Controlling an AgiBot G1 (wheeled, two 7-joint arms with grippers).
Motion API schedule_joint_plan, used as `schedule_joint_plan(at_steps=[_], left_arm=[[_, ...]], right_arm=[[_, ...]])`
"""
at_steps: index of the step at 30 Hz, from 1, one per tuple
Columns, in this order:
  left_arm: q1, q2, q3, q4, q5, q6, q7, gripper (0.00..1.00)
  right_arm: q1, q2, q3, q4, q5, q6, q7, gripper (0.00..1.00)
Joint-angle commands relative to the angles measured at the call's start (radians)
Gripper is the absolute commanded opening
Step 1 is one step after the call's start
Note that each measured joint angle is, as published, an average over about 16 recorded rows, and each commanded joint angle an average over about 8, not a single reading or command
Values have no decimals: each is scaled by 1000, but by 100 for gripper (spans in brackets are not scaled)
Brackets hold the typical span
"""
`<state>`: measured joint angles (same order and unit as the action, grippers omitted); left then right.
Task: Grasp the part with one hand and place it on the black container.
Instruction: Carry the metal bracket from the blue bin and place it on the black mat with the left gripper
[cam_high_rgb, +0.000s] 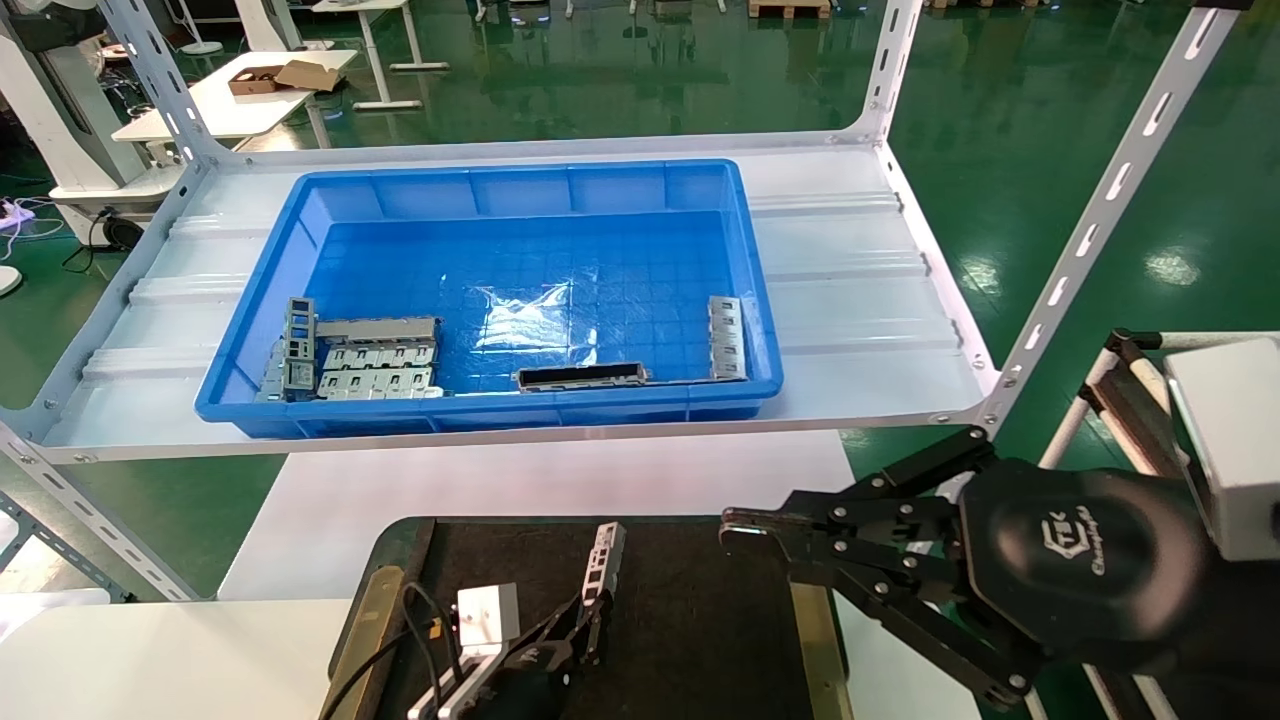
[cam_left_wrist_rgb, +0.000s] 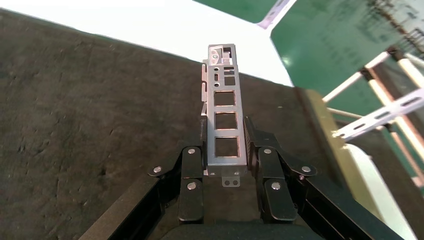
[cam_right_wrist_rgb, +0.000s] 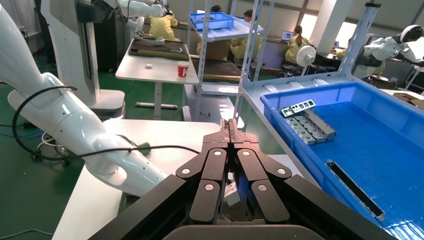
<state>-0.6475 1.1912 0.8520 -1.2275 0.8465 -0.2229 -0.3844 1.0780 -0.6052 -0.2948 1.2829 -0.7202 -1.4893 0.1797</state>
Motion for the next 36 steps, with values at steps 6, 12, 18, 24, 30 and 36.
schedule_joint_plan(at_steps=[6, 12, 18, 24, 30, 36], left_arm=[[-57, 55, 85, 69, -101, -101, 48, 0], [-115, 63, 177, 96, -229, -148, 119, 0], [-149, 47, 236, 66, -312, -185, 171, 0], [-150, 41, 253, 43, -329, -208, 189, 0], [-148, 52, 253, 55, -324, -217, 189, 0], [-148, 73, 241, 91, -299, -209, 178, 4]], right_arm=[[0, 0, 0, 0, 0, 0, 0, 0], [0, 0, -1, 0, 1, 0, 0, 0], [0, 0, -1, 0, 1, 0, -1, 0], [0, 1, -1, 0, 1, 1, -1, 0], [0, 1, -2, 0, 1, 1, -1, 0], [0, 1, -2, 0, 1, 1, -1, 8]])
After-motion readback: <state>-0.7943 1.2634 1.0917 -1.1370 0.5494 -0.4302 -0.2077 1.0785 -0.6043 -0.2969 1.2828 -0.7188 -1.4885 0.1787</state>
